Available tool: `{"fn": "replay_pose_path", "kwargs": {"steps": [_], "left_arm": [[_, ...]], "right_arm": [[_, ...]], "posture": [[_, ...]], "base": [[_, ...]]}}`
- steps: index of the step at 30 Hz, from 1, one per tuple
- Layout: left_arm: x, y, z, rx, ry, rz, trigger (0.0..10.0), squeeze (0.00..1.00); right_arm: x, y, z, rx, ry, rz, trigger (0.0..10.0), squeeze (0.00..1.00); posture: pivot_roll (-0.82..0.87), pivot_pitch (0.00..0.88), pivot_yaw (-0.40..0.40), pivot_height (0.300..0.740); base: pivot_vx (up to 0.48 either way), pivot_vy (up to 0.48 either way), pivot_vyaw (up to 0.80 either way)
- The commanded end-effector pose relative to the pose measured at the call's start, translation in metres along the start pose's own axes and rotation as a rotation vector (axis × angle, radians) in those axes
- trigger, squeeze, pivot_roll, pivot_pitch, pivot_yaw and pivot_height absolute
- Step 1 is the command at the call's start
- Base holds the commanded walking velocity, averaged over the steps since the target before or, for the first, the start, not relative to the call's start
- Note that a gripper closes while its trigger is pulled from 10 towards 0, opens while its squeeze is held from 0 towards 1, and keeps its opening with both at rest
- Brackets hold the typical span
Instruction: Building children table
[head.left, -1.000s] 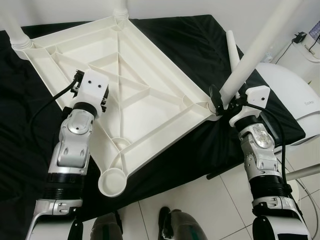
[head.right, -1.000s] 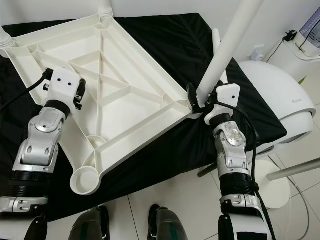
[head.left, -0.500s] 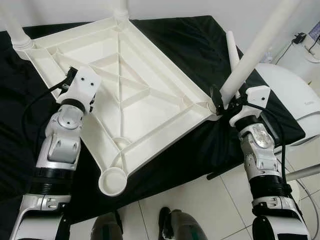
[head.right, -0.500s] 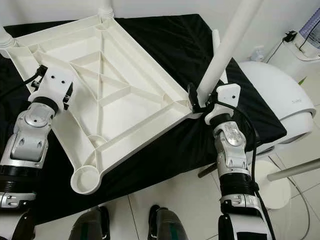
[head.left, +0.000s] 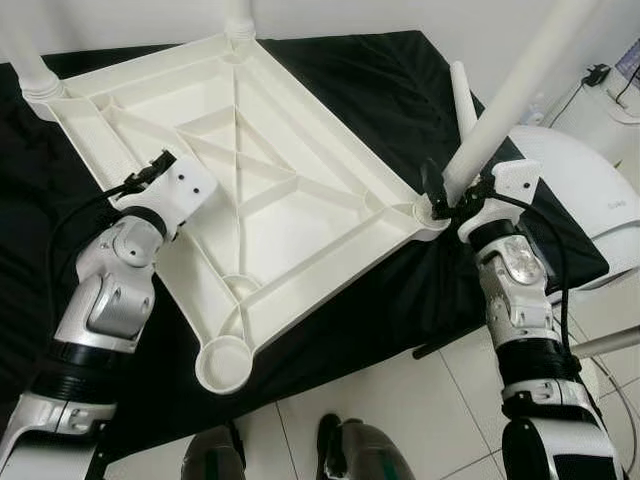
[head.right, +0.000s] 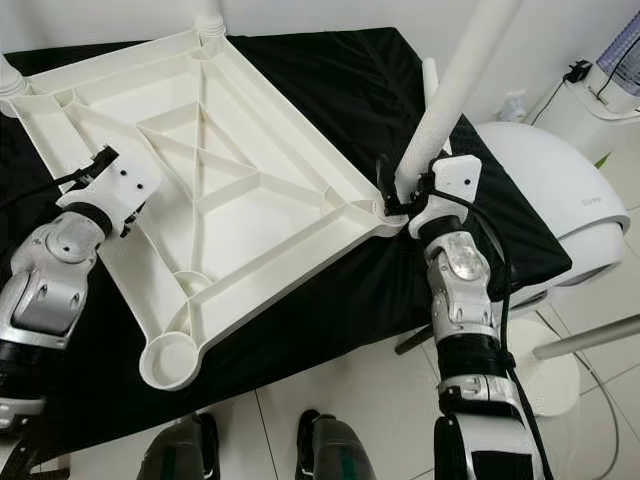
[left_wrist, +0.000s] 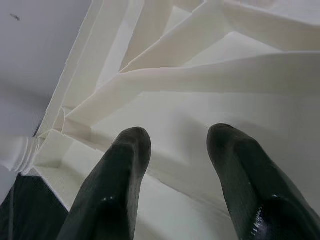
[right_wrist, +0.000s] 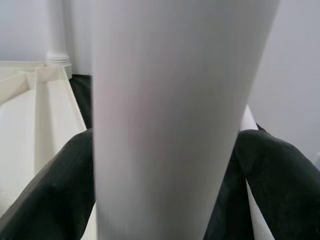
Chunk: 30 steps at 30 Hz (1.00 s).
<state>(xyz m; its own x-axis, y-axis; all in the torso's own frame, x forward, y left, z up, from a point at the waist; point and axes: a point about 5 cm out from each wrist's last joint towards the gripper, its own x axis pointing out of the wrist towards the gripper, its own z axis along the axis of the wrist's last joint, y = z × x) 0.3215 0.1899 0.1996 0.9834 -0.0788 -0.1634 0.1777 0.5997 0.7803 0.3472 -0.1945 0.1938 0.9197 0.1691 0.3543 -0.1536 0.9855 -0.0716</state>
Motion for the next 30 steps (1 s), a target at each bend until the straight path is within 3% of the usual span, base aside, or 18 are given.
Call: {"fn": "replay_pose_path", "kwargs": {"steps": [1,11,15,19,30], "left_arm": [[-0.003,-0.012,-0.006,0.006,0.026,-0.087,10.0,0.00],[-0.024,-0.030,-0.001,0.031,-0.009,-0.298,10.0,0.00],[-0.027,-0.032,0.000,0.024,-0.015,-0.322,10.0,0.00],[-0.039,-0.041,0.012,0.005,-0.088,-0.440,10.0,0.00],[-0.055,-0.052,0.029,-0.013,-0.177,-0.585,10.0,0.00]], "right_arm": [[-0.001,-0.005,-0.002,-0.012,0.006,-0.020,10.0,0.00],[0.016,-0.002,-0.005,-0.011,0.028,0.002,10.0,0.00],[0.018,-0.003,-0.006,-0.011,0.035,0.008,10.0,0.00],[0.027,-0.001,-0.010,0.024,0.071,0.064,10.0,0.00],[0.052,0.013,-0.004,0.041,0.105,0.133,10.0,0.00]], "posture": [[0.02,0.161,-0.067,0.740],[0.03,0.171,-0.074,0.740],[0.03,0.172,-0.074,0.740],[0.03,0.180,-0.073,0.740],[0.03,0.202,-0.056,0.740]], "base": [[0.000,0.000,0.00],[0.000,0.000,0.00],[0.000,0.000,0.00],[0.000,0.000,0.00],[0.000,0.000,0.00]]}}
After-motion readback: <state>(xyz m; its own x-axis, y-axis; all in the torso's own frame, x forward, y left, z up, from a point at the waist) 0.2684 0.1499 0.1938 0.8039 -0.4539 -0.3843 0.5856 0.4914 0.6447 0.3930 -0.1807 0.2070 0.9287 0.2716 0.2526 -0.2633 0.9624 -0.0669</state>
